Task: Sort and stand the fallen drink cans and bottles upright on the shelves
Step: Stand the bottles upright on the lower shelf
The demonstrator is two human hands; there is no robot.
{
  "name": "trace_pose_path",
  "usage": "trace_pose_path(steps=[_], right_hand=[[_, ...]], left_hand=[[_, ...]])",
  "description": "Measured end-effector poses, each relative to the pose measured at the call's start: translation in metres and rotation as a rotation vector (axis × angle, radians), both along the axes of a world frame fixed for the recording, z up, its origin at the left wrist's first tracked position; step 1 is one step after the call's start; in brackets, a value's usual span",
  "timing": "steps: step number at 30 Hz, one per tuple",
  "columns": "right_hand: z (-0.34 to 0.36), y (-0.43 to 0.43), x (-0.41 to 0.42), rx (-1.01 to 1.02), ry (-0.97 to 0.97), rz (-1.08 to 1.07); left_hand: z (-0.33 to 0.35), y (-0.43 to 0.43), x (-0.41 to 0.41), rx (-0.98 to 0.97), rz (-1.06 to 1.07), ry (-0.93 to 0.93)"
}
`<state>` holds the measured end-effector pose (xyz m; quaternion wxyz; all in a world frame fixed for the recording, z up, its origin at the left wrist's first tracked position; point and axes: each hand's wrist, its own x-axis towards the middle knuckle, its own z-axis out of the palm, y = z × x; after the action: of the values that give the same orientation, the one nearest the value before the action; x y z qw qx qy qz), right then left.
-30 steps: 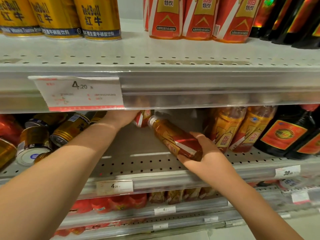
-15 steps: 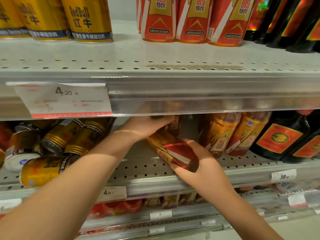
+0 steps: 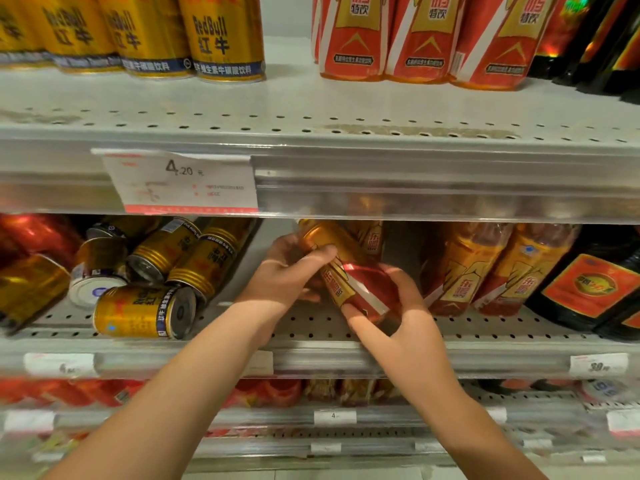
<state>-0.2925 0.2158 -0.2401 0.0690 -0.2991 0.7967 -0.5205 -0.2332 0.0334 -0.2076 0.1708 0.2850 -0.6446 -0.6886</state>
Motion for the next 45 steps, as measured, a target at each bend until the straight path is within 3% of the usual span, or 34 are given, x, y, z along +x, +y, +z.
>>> trace_pose_path(steps=[6,13,19,22,26,30,45], right_hand=[[-0.001,0.008,-0.004,0.193,0.166,-0.042],[-0.003,0.007,-0.010,0.271,0.115,-0.079],[-0.001,0.016,-0.011,0.295,0.112,-0.134],[-0.003,0.020,-0.013,0.247,0.065,-0.139],[-0.008,0.018,-0.013,0.159,-0.001,-0.134],[-0.011,0.017,-0.013,0.126,0.052,-0.190],[-0.006,0.036,-0.027,0.154,0.091,-0.233]], left_hand=[[-0.005,0.011,0.004,-0.166,-0.017,0.155],[-0.003,0.029,-0.001,-0.393,-0.143,0.190],[-0.002,0.026,-0.001,-0.361,-0.228,0.197],[-0.002,0.009,-0.009,-0.301,-0.065,0.213],[0.005,0.004,-0.042,-0.193,0.013,-0.048],[-0.002,0.010,-0.073,-0.091,-0.067,-0.104],[-0.009,0.047,-0.108,-0.250,-0.090,-0.063]])
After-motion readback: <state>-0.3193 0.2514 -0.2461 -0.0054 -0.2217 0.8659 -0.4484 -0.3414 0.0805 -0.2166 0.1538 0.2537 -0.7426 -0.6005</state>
